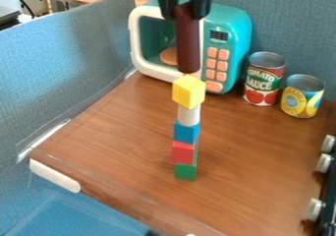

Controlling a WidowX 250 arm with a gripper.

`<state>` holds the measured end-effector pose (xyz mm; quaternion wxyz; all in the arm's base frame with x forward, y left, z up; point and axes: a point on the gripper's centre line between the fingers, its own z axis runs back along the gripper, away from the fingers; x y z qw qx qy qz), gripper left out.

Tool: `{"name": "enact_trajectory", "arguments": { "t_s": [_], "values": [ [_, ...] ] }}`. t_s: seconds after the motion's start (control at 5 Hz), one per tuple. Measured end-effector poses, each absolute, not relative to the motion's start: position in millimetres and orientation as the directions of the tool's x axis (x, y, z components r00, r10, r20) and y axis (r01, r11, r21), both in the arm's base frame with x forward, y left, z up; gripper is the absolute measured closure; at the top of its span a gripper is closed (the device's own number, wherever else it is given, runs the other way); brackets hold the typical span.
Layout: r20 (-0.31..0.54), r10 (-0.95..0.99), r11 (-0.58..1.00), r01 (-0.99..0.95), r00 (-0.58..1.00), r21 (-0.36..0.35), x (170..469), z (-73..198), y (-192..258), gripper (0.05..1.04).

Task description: Move the brown block on top of the yellow cube

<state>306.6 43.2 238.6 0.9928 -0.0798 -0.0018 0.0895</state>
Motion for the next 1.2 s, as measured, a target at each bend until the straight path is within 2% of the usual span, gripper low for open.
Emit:
{"name": "enact_trajectory", "arguments": {
  "t_s": [0.6,1.2],
  "values": [
    [-0.071,0.192,0.965,-0.202,0.979,-0.167,315,218,51,0.606],
    [-0.080,0.168,0.971,-0.179,0.983,-0.156,324,216,37,0.606]
  ]
}}
